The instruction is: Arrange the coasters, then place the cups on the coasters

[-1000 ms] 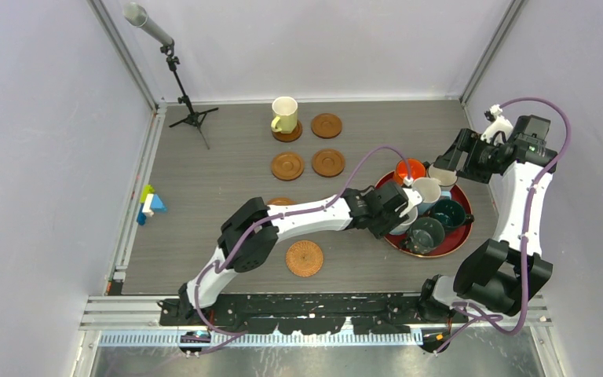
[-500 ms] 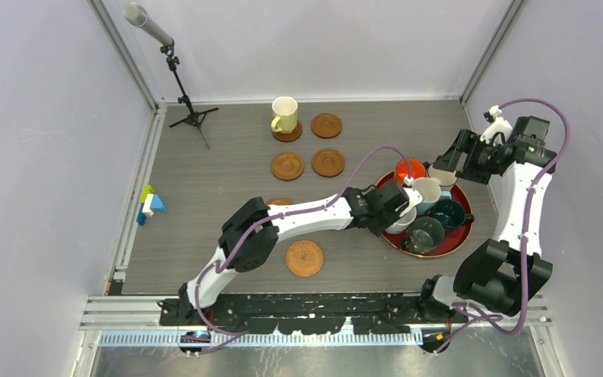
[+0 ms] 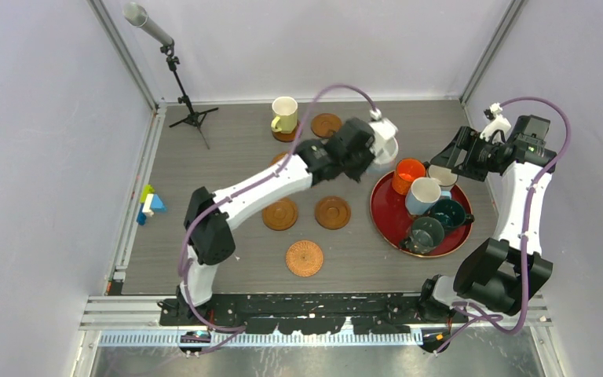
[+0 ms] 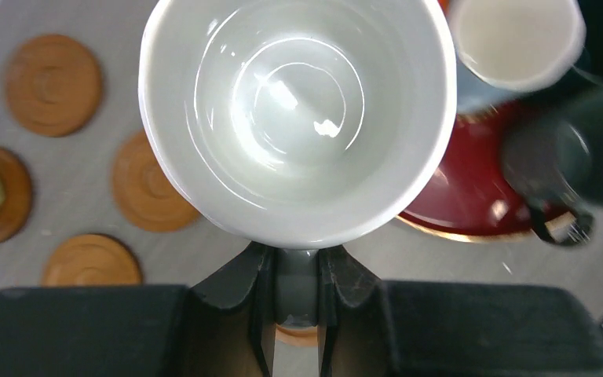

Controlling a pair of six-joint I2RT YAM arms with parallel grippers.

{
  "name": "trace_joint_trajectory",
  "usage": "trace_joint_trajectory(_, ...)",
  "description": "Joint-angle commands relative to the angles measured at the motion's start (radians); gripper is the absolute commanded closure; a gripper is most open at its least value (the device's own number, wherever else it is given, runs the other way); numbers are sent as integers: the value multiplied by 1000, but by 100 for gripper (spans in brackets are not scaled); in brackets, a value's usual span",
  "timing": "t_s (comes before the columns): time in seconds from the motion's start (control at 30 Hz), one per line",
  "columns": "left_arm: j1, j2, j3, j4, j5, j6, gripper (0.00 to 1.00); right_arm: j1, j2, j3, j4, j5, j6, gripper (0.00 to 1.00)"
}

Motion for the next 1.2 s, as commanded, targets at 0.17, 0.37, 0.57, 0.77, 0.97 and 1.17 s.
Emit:
trace_joint_trajectory(0.17,275,53,252,135,43,17,100,4,25,8,35,-54,7,21)
trace_joint_trajectory(0.37,389,237,465,131,53,20,100,10,29,-5,43,-48,-5,20)
trace_joint_trajectory(0.57,439,388,577,142,100,19,100,29,37,-7,48,-35,-11,20)
trace_joint_trajectory(0.77,454,492,615,170,97,31,100,46,46,-23,61,-23,-11,21)
trace_joint_trajectory(0.97,476,569,673,176,104,31,100,50,51,-26,66,-23,-11,21)
trace_joint_trajectory(1.17,483,593,673,194,100,32,100,54,54,-26,68,-22,-8,21)
